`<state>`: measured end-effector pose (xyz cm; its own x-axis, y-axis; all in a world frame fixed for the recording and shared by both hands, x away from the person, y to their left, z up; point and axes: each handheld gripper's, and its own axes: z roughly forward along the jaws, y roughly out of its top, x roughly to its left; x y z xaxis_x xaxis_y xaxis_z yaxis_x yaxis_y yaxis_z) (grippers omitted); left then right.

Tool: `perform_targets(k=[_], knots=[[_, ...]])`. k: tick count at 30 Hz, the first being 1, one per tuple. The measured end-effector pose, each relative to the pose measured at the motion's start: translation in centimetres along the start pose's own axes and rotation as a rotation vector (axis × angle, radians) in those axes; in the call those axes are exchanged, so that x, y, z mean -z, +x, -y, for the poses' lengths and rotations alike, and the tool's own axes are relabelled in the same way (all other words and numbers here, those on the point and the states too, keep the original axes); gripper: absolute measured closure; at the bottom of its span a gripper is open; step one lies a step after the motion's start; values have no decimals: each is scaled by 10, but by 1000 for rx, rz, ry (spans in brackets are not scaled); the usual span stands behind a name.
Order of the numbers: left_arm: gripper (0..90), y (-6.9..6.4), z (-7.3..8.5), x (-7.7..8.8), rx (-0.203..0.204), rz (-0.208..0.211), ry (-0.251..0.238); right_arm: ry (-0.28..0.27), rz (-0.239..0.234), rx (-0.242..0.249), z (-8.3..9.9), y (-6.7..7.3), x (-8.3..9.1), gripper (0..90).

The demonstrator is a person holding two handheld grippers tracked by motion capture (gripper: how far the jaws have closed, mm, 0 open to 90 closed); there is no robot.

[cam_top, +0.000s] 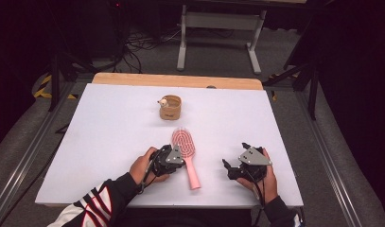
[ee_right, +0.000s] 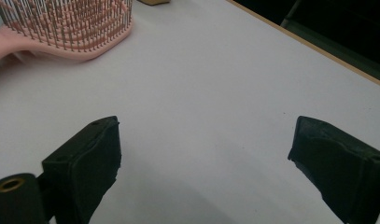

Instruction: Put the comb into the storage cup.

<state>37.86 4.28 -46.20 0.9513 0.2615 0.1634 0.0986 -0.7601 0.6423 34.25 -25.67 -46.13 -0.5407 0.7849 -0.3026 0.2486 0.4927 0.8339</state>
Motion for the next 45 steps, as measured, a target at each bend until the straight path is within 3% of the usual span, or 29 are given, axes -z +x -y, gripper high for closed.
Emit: perform_targets(k=[6, 10, 15, 19, 24, 27, 28, 30, 34, 36, 38, 39, 43, 45], knots=[[890, -1, -5, -5, -13, 17, -10, 11, 0, 3, 0, -1, -1, 91], [882, -1, -5, -6, 5, 23, -20, 18, 5, -8, 1, -1, -1, 91], [790, -1, -6, -6, 9, 31, -37, 18, 6, -8, 0, -2, 0, 90], [745, -1, -3, 9, -3, 30, -102, 20, 6, -16, -3, -2, 2, 90], [679, -1, 15, 45, -17, -41, -203, 28, 3, -35, -6, -4, 4, 89], [640, -2, 23, 55, -25, -70, -229, 31, 7, -40, -10, -3, 6, 88], [611, -1, 34, 66, -12, -96, -270, 36, 7, -47, -12, -3, 7, 86], [569, -1, 44, 74, -15, -128, -288, 38, 4, -54, -14, -2, 8, 84], [363, 3, 66, 85, 37, -178, -318, 47, 1, -84, -21, -3, 9, 66], [301, 3, 75, 89, 53, -212, -326, 58, 8, -100, -24, -4, 9, 62], [240, 4, 82, 92, 72, -210, -336, 71, -2, -120, -26, -4, 9, 53], [227, 4, 90, 96, 80, -261, -324, 77, -3, -124, -27, -4, 9, 51], [169, 5, 103, 105, 107, -282, -342, 79, -14, -117, -31, -2, 9, 47], [150, 7, 115, 112, 146, -297, -361, 70, -25, -108, -35, 1, 10, 47]])
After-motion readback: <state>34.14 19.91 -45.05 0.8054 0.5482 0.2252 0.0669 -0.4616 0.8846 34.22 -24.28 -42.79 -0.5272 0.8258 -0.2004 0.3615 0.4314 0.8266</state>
